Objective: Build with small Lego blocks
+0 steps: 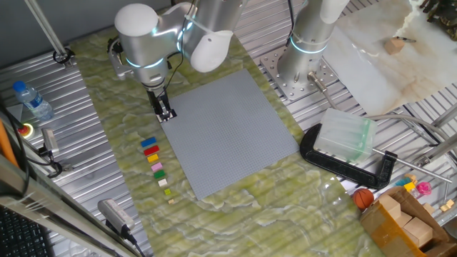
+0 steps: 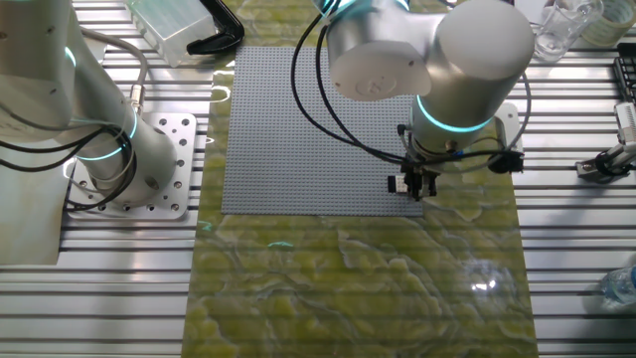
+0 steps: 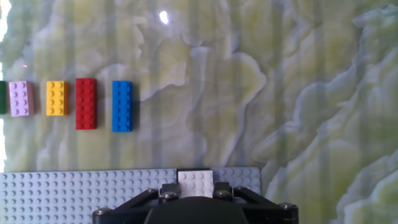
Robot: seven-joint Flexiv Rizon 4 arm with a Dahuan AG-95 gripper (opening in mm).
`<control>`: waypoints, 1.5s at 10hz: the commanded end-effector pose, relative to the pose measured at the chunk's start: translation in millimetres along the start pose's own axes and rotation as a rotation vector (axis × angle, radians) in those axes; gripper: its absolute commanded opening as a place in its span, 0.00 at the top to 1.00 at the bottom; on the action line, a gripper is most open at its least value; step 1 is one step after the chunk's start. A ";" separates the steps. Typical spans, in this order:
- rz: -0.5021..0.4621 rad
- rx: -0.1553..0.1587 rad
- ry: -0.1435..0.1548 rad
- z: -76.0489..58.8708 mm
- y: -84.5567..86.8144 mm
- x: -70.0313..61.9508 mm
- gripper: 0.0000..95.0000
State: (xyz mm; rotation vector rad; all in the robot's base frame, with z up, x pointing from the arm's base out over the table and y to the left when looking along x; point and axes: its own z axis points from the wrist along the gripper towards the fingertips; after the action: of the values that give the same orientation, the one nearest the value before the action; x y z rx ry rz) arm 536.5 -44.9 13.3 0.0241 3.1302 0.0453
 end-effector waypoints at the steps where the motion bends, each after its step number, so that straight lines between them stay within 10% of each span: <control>1: -0.023 0.005 -0.003 25.2 1.4 -1.6 1.00; 15: 0.011 0.026 -0.002 31.1 5.2 -2.3 1.00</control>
State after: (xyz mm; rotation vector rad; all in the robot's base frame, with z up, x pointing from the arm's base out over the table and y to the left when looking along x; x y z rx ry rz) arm 539.0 -38.5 12.9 0.0403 3.1294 0.0067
